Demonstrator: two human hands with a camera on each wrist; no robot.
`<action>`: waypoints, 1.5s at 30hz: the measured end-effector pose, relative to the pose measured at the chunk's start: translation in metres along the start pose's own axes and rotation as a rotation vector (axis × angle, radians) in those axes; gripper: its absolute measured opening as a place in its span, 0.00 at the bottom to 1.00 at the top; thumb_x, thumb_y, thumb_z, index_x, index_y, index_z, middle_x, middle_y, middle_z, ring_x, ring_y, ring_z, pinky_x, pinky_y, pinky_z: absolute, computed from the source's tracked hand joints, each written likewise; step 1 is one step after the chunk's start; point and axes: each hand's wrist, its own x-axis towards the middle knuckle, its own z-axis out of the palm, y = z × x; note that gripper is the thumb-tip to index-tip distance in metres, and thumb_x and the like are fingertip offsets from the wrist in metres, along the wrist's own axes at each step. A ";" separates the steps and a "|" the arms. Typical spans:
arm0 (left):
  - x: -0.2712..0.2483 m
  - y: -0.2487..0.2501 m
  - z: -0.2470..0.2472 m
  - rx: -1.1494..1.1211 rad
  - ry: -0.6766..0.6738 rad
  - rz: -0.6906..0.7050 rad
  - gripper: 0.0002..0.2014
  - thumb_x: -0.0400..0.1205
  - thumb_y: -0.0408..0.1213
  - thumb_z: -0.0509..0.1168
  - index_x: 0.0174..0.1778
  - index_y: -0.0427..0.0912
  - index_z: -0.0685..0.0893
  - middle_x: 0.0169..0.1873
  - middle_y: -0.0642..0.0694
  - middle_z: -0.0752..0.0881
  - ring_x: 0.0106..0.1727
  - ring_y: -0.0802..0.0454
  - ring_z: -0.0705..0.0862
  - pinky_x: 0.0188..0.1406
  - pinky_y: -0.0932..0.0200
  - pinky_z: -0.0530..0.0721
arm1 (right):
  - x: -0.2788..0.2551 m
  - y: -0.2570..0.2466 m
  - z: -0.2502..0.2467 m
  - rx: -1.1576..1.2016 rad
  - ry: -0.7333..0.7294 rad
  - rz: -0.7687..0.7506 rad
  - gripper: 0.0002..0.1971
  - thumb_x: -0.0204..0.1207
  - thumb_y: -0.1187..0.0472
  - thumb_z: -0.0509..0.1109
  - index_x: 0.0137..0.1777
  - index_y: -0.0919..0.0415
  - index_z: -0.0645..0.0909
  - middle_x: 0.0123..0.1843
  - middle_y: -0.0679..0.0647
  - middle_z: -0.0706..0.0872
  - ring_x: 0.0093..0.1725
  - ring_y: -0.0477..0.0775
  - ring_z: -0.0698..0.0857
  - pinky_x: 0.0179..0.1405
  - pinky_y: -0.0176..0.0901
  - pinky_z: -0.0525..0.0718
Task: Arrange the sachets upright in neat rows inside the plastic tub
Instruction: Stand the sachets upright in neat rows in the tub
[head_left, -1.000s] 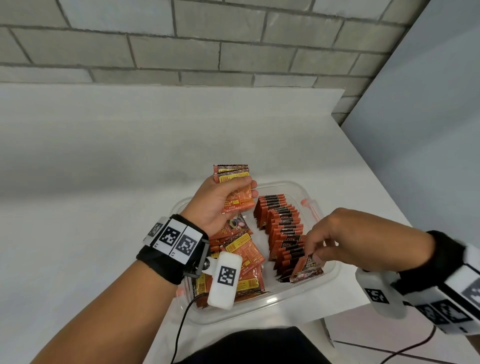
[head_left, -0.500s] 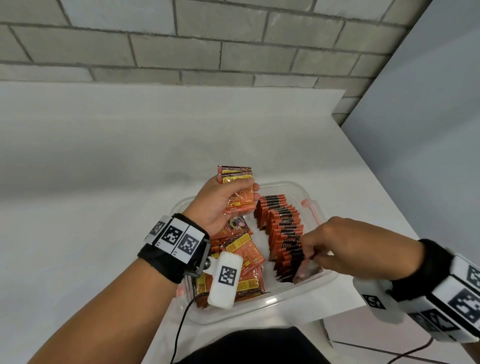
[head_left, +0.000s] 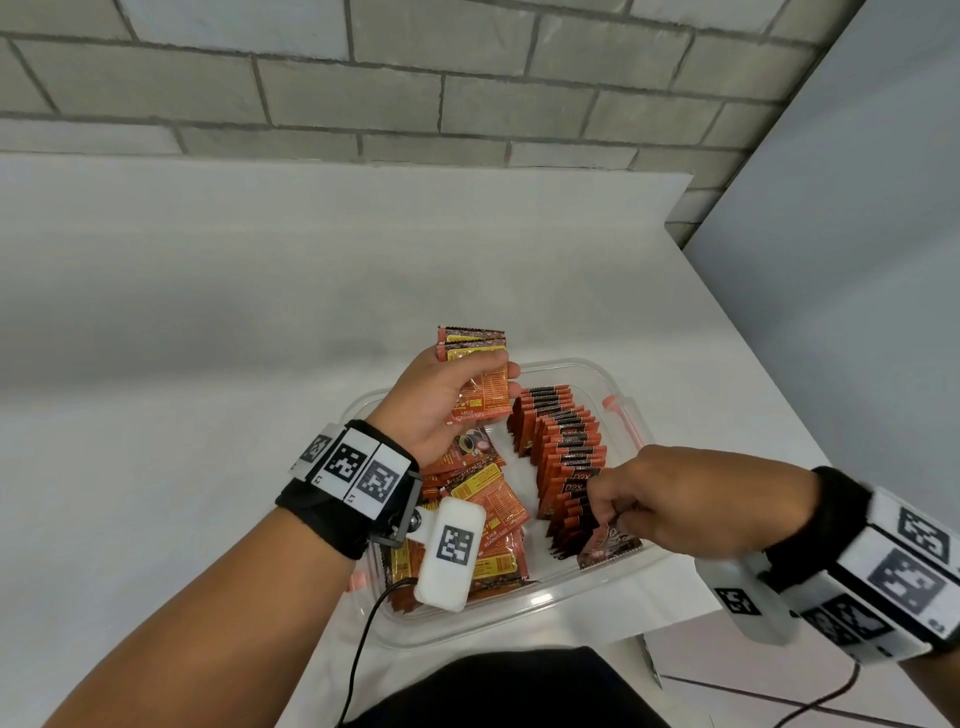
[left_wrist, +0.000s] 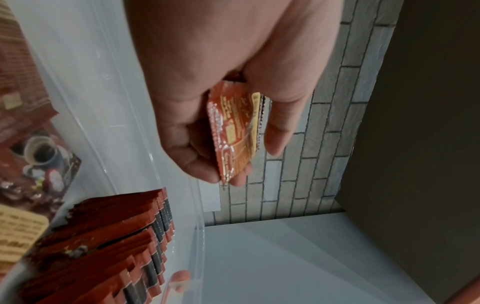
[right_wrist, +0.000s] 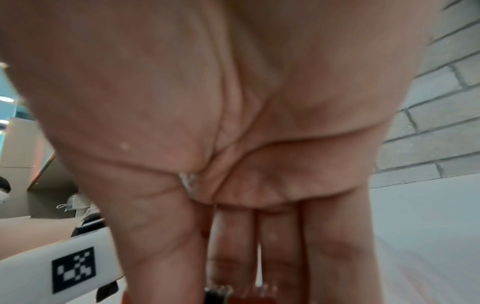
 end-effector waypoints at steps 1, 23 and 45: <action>0.000 0.000 0.000 0.001 0.001 0.000 0.05 0.80 0.34 0.68 0.51 0.40 0.84 0.41 0.43 0.90 0.39 0.50 0.90 0.34 0.58 0.88 | 0.000 0.000 0.000 -0.011 -0.006 0.002 0.09 0.81 0.64 0.60 0.53 0.50 0.79 0.32 0.37 0.76 0.32 0.32 0.76 0.33 0.25 0.71; 0.004 0.002 -0.003 -0.025 -0.039 0.005 0.07 0.80 0.35 0.67 0.53 0.40 0.83 0.40 0.44 0.91 0.39 0.51 0.90 0.37 0.57 0.86 | 0.016 0.009 0.029 -0.251 0.091 -0.067 0.14 0.78 0.64 0.60 0.51 0.50 0.87 0.44 0.45 0.85 0.42 0.48 0.82 0.42 0.43 0.83; 0.003 0.003 -0.001 -0.029 0.004 0.006 0.06 0.81 0.34 0.66 0.52 0.40 0.83 0.40 0.43 0.91 0.38 0.50 0.90 0.37 0.56 0.87 | 0.024 -0.005 0.031 -0.365 0.082 0.045 0.11 0.75 0.71 0.60 0.34 0.58 0.71 0.34 0.55 0.74 0.23 0.45 0.59 0.23 0.36 0.55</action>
